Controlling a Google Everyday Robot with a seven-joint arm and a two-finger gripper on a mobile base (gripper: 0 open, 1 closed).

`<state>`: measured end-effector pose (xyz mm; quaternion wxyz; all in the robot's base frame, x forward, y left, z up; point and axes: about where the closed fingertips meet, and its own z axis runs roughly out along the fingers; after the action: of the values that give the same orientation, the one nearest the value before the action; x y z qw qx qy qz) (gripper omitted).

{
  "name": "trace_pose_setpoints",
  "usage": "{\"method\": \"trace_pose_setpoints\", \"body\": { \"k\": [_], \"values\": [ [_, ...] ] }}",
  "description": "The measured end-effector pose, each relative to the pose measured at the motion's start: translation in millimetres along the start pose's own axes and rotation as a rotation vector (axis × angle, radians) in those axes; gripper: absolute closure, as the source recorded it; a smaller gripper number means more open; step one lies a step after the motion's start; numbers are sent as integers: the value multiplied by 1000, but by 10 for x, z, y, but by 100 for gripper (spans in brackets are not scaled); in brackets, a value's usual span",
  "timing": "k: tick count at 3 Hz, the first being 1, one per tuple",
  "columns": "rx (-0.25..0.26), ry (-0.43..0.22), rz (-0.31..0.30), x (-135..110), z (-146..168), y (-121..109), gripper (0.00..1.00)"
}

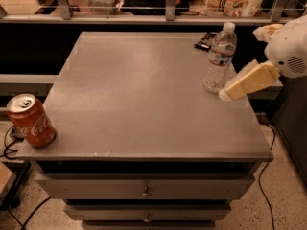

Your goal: Move water bottle near coke can

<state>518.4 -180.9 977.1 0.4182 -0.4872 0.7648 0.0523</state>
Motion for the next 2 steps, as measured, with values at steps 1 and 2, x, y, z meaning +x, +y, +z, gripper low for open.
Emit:
{"method": "trace_pose_setpoints", "body": {
  "k": [1, 2],
  "values": [
    [30, -115, 106, -5, 426, -317, 0],
    [45, -188, 184, 18, 658, -508, 0]
  ]
}}
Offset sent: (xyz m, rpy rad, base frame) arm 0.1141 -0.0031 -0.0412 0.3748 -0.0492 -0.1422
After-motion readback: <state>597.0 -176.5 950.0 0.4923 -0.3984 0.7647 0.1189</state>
